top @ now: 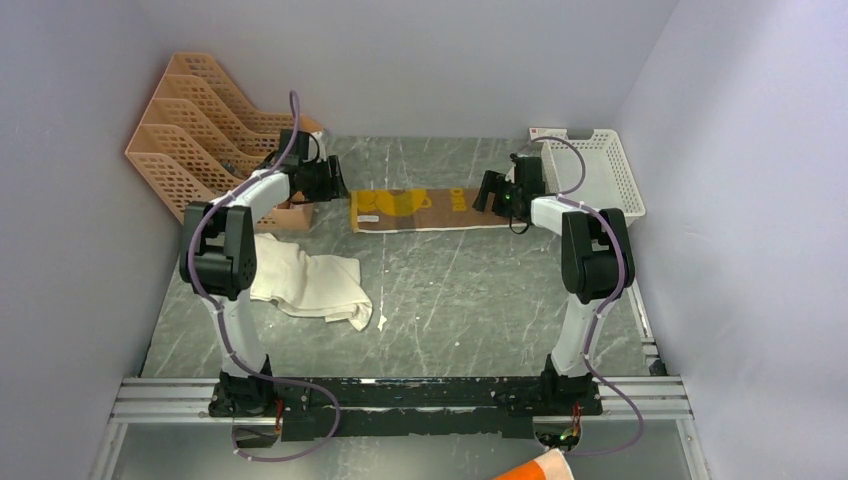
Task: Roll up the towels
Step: Fold the towel at the center of the board.
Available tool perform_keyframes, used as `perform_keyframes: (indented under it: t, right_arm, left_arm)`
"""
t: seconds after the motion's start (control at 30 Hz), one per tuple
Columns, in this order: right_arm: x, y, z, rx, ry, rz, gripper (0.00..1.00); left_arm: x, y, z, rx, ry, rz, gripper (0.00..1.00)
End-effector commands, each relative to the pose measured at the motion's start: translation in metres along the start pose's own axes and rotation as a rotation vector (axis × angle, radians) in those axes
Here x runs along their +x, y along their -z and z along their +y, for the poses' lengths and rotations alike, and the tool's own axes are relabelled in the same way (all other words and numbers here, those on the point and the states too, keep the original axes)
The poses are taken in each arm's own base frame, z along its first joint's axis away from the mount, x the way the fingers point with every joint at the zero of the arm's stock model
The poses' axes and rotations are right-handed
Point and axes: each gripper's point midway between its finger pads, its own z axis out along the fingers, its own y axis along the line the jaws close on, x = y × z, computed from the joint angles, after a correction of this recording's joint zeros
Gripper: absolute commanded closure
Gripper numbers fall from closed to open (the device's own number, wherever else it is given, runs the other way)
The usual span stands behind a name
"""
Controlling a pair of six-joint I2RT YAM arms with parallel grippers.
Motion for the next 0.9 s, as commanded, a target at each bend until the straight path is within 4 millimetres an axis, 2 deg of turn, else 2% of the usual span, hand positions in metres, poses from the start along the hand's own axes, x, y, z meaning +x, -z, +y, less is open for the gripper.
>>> perform_keyframes:
  t: [0.0,0.27,0.47,0.7,0.87]
  right_arm:
    - [0.036,0.006,-0.022,0.057,-0.005,0.124,0.1]
    - [0.011,0.017,-0.001,-0.013,0.003,0.087,0.1]
    - [0.003,0.02,0.007,-0.046,-0.002,0.078,0.1]
    - [-0.001,0.024,0.013,-0.067,-0.004,0.07,0.1]
    - [-0.004,0.027,0.016,-0.077,-0.002,0.064,0.1]
  left_arm:
    - [0.001,-0.02,-0.006,0.05,0.053,0.034,0.35]
    - [0.022,-0.042,-0.017,0.124,0.102,0.067,0.33]
    - [0.037,-0.05,-0.023,0.172,0.14,0.089,0.34]
    - [0.055,-0.062,-0.01,0.106,0.142,0.13,0.44]
    - [0.064,-0.07,-0.005,0.088,0.145,0.151,0.56]
